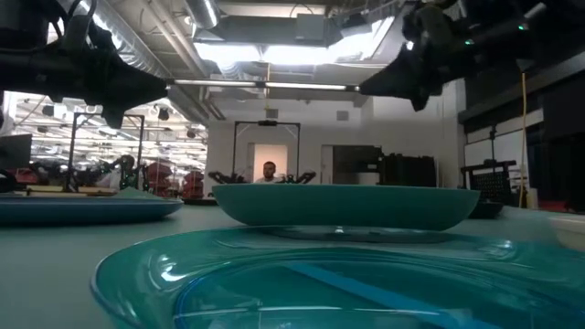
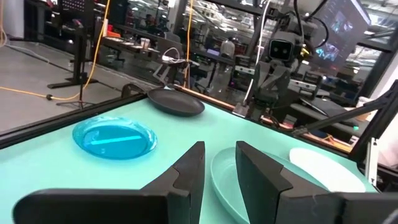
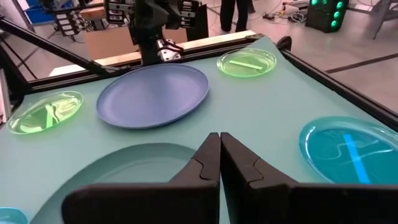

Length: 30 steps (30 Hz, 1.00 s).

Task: Stack plastic plates
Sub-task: Adjust the light blue plate

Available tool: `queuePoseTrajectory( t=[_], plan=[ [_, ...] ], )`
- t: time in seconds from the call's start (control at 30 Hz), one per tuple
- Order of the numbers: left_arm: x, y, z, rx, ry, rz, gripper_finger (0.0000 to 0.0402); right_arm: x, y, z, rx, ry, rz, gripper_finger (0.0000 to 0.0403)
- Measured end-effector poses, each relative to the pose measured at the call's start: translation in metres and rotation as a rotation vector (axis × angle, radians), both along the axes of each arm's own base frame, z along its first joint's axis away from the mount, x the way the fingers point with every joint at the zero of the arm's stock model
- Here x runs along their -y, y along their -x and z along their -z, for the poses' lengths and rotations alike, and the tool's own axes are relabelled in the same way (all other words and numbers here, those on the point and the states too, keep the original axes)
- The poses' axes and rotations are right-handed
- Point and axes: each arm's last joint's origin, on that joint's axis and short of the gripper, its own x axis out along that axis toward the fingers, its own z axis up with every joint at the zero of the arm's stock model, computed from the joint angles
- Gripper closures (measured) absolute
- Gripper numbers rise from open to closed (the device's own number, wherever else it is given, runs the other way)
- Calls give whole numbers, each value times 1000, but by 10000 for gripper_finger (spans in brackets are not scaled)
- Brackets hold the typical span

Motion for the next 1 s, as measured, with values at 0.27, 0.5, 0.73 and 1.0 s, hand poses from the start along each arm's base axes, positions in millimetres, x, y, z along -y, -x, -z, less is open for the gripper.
queuePoseTrajectory(
  t=[0.27,0.5,0.73,1.0],
  plan=[
    [2,0,0,0,0,11,317,-2,-29,6,-55,-8,-32,368],
    [3,0,0,-5,0,17,317,-2,-74,6,-107,-8,-34,273],
    [3,0,2,-19,1,16,317,-3,-127,5,-220,-23,-29,224],
    [3,0,-2,2,-72,28,317,-2,-188,13,-244,-147,-31,220]
  ],
)
